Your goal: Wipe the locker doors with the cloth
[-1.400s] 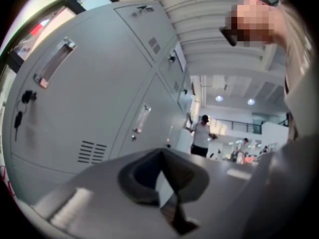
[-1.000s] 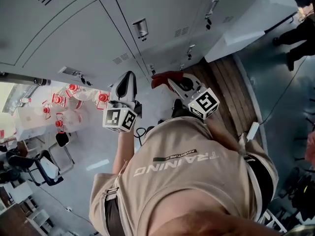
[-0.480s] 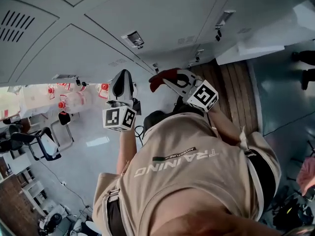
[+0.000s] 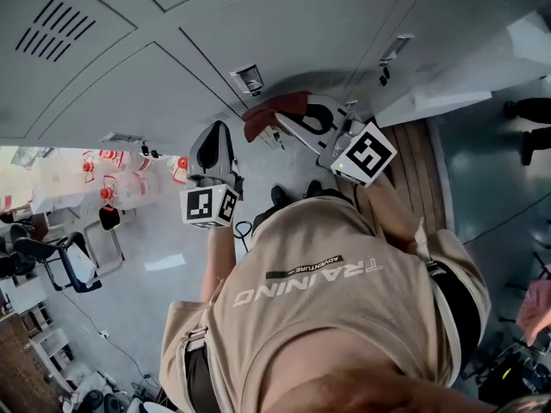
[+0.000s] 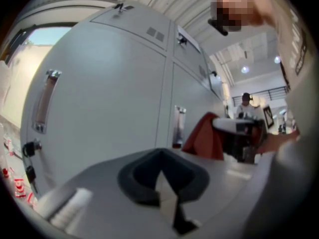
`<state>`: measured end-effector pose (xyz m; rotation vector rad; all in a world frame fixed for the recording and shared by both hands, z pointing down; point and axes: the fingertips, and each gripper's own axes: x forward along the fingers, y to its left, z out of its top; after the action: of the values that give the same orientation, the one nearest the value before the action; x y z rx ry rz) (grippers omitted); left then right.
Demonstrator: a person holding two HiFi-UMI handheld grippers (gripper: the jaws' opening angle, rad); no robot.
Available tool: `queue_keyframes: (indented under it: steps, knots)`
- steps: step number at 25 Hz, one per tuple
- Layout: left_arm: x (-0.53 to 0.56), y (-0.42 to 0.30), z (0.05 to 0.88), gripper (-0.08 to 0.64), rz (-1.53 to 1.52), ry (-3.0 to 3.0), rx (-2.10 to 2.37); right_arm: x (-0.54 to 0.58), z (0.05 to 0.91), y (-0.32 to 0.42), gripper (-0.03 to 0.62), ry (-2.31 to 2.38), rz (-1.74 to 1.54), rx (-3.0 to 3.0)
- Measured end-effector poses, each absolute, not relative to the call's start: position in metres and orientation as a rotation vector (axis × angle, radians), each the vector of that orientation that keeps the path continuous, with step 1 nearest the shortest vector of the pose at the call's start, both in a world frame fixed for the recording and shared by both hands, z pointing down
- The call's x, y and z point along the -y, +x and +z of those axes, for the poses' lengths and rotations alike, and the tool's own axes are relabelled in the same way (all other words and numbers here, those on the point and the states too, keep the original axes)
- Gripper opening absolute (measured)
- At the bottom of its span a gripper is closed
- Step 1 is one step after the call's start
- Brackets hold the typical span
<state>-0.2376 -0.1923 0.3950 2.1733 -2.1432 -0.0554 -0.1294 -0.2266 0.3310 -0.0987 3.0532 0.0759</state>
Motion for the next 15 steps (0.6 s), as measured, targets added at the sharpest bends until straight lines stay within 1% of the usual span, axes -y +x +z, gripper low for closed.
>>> queue_keyframes:
  steps: [3, 7, 12, 15]
  knots:
    - [0.189, -0.246, 0.395, 0.005, -0.126, 2.171, 2.132, 0.232, 0.262, -0.134, 0.028, -0.109, 0.227, -2.945]
    - [0.186, -0.25, 0.401, 0.005, -0.145, 2.2, 2.092, 0.227, 0.182, -0.141, 0.028, -0.12, 0.387, -2.828]
    - [0.188, -0.251, 0.407, 0.005, -0.168, 2.235, 2.052, 0.223, 0.129, -0.163, 0.028, -0.145, 0.521, -2.788]
    - [0.186, -0.26, 0.413, 0.005, -0.172, 2.224, 2.034, 0.229, 0.118, -0.187, 0.028, -0.211, 0.539, -2.789]
